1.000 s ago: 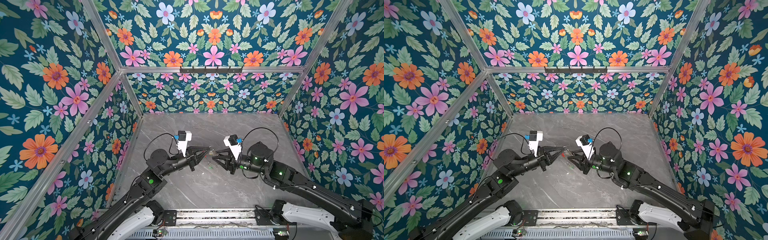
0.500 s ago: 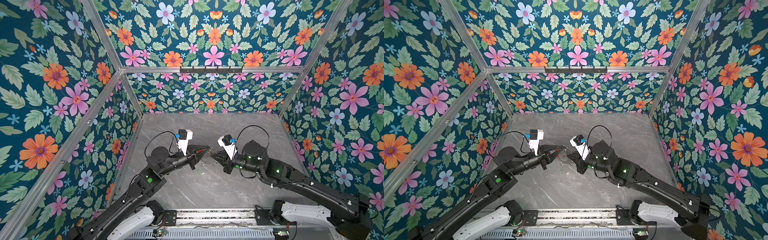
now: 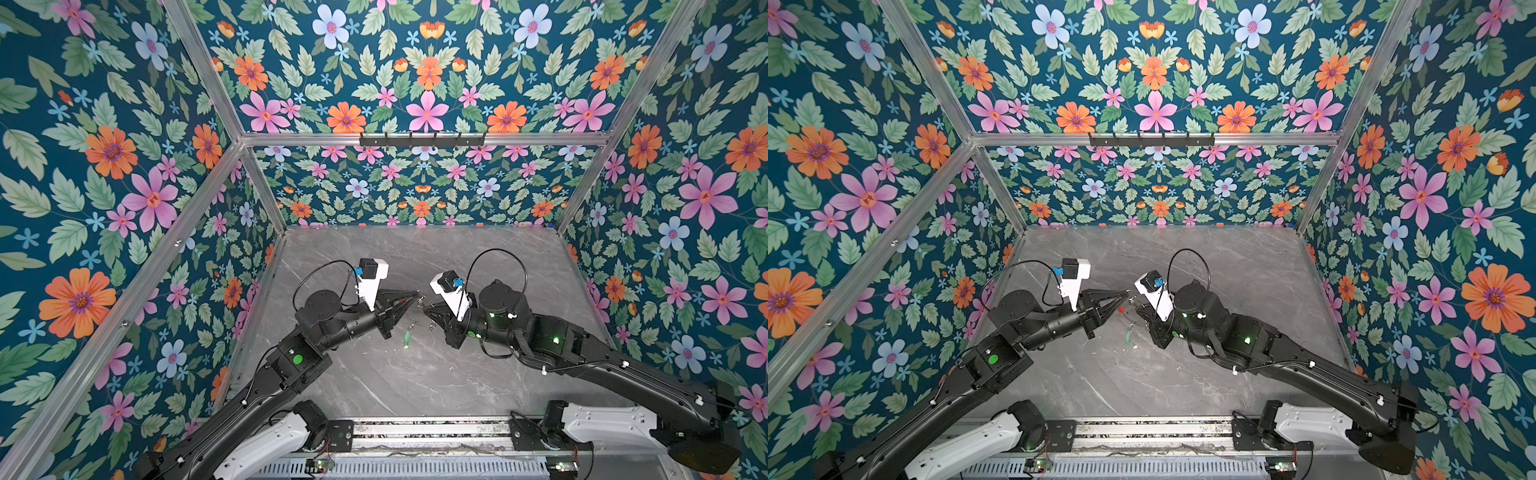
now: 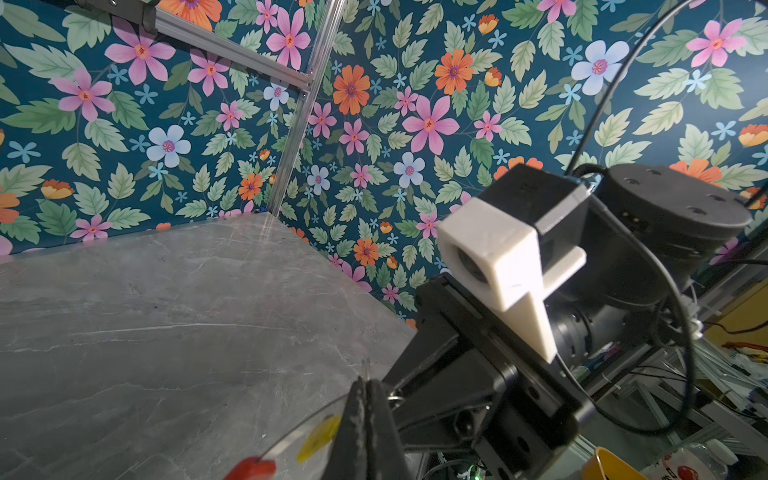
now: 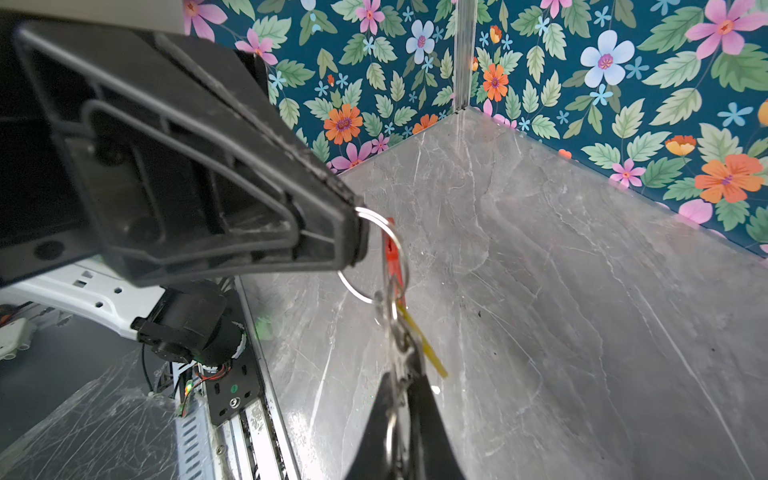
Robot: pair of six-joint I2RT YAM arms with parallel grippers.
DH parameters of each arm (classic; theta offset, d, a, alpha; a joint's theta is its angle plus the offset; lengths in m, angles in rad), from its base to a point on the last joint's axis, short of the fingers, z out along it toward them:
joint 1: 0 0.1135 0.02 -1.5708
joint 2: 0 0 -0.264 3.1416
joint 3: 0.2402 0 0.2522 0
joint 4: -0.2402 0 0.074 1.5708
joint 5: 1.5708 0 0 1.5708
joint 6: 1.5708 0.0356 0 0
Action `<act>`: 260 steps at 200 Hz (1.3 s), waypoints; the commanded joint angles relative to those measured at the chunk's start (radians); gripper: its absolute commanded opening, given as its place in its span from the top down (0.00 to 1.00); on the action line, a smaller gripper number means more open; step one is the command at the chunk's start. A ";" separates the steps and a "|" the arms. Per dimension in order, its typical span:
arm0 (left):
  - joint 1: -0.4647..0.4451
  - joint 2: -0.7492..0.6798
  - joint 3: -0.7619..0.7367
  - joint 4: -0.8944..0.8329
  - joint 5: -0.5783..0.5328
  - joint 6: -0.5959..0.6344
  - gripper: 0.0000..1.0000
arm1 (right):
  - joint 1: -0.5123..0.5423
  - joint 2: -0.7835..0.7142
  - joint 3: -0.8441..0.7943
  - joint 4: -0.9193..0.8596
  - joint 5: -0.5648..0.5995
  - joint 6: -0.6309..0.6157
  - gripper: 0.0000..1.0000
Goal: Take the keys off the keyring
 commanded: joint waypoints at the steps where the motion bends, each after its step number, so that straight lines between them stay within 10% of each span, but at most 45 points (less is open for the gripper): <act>1: -0.005 0.006 -0.001 -0.014 -0.051 0.027 1.00 | 0.034 0.017 0.031 0.020 0.026 -0.030 1.00; 75: -0.022 -0.020 -0.015 0.014 -0.157 0.062 1.00 | 0.073 0.070 0.102 -0.045 0.156 -0.018 1.00; 129: -0.025 -0.012 -0.077 0.140 -0.095 0.051 1.00 | 0.074 0.082 0.103 -0.004 0.031 -0.022 1.00; 168: -0.024 -0.071 -0.191 0.350 -0.046 0.042 1.00 | 0.075 0.012 0.044 0.040 -0.056 -0.040 0.65; 260: -0.023 -0.106 -0.349 0.746 0.067 -0.070 1.00 | 0.076 -0.223 -0.163 0.210 -0.146 0.000 0.52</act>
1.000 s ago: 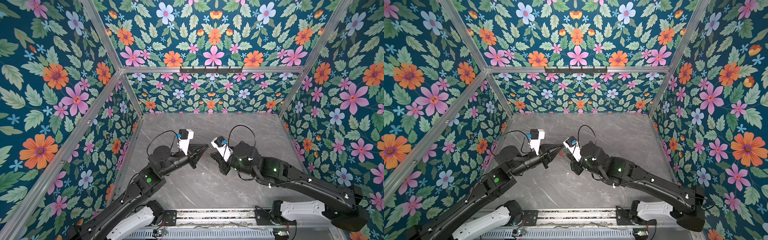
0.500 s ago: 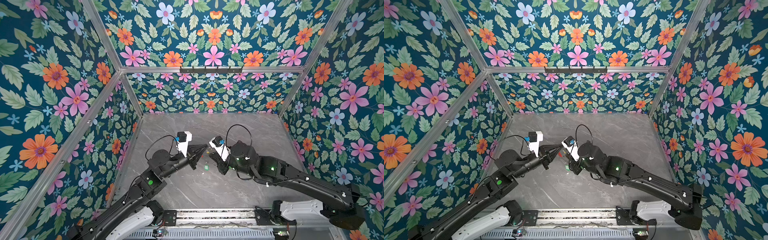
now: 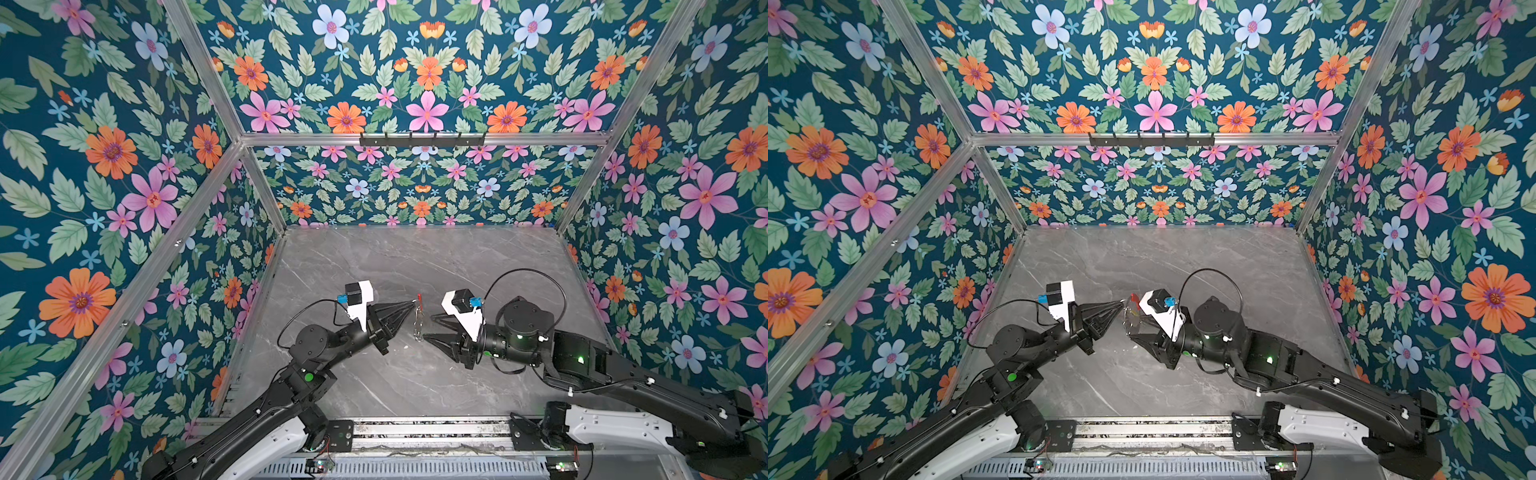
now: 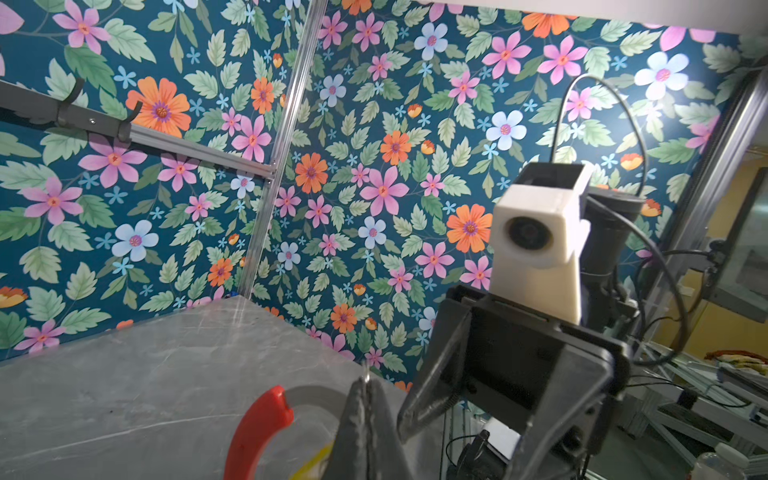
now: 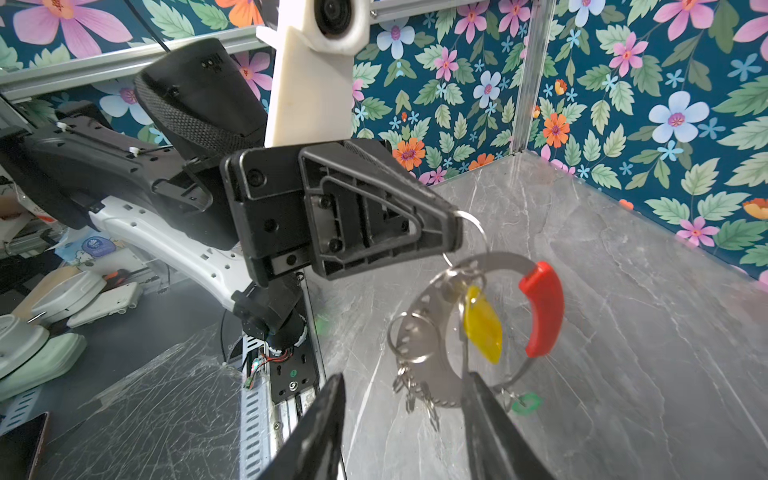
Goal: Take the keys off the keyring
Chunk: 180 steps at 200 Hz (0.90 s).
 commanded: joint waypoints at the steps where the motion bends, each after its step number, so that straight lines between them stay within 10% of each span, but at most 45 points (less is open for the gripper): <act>1: 0.000 0.002 -0.005 0.153 0.055 -0.039 1.00 | 0.001 -0.048 -0.040 0.106 -0.045 0.026 0.51; 118: -0.001 0.010 -0.022 0.234 0.178 -0.128 1.00 | -0.001 -0.035 -0.040 0.113 0.060 0.020 0.62; 180: 0.000 0.013 -0.032 0.239 0.179 -0.137 1.00 | 0.000 0.013 -0.033 0.154 0.041 0.015 0.51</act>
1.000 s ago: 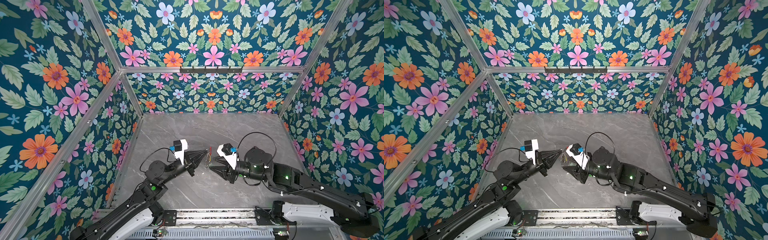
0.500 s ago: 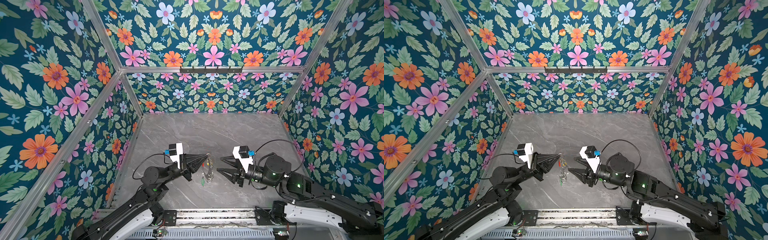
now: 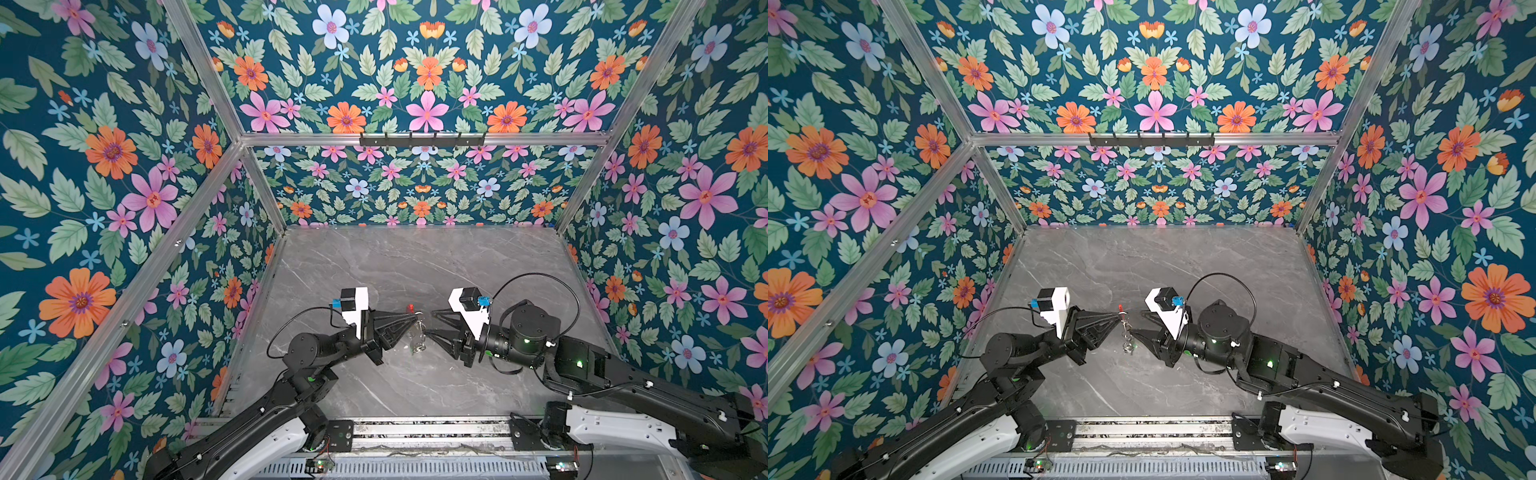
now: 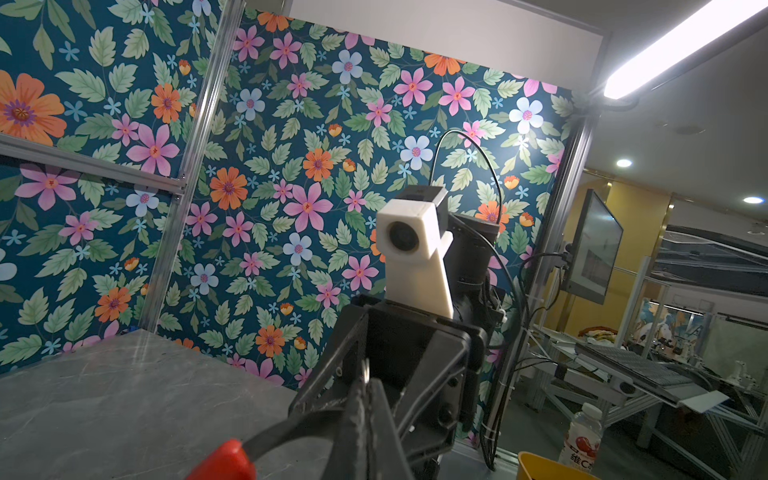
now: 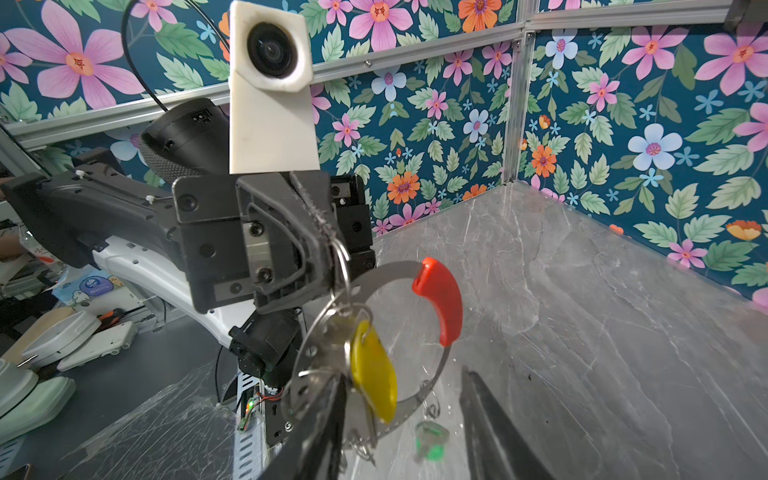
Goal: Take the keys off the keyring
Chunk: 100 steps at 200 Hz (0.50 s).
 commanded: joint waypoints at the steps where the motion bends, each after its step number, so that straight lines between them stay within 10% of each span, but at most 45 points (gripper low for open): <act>1: 0.001 0.001 0.000 0.052 0.016 -0.010 1.00 | -0.001 0.015 0.011 0.041 -0.004 -0.006 0.51; 100: 0.000 0.015 -0.004 0.059 0.005 -0.019 1.00 | 0.005 0.065 0.039 0.043 -0.035 0.001 0.57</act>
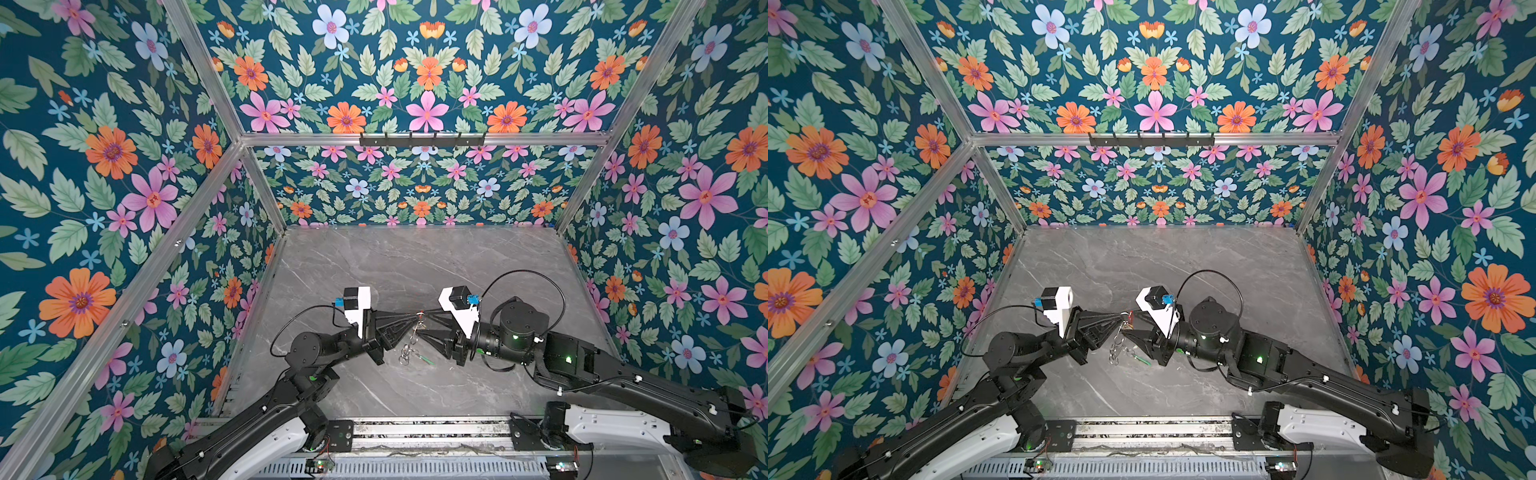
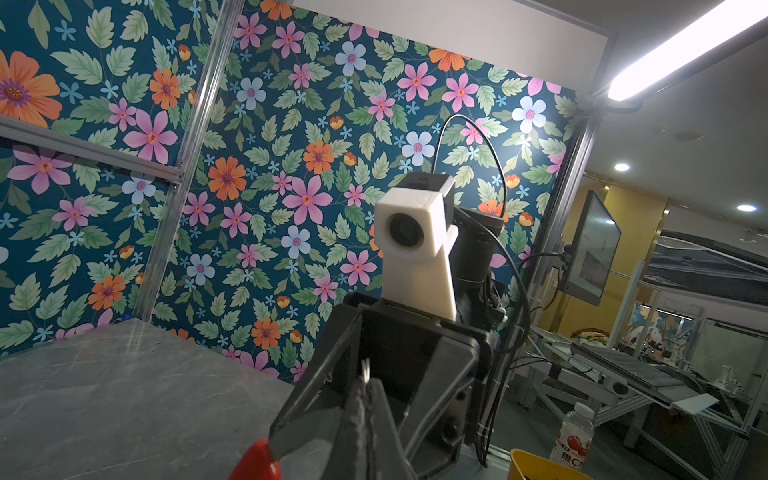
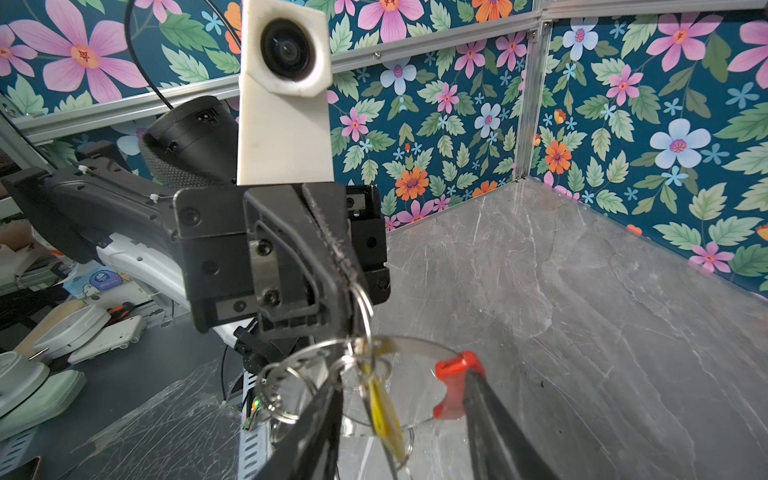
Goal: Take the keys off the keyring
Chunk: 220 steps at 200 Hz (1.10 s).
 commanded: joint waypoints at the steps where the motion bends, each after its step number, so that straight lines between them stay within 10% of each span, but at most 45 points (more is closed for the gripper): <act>1: 0.000 0.002 0.000 0.052 0.004 0.000 1.00 | 0.002 0.008 0.013 0.024 -0.003 0.001 0.58; 106: 0.000 -0.014 0.015 0.005 0.006 0.023 1.00 | 0.005 -0.011 0.030 -0.067 -0.025 -0.015 1.00; 220: 0.000 -0.014 0.046 -0.062 0.130 0.025 1.00 | -0.026 -0.018 0.143 -0.277 -0.133 -0.078 1.00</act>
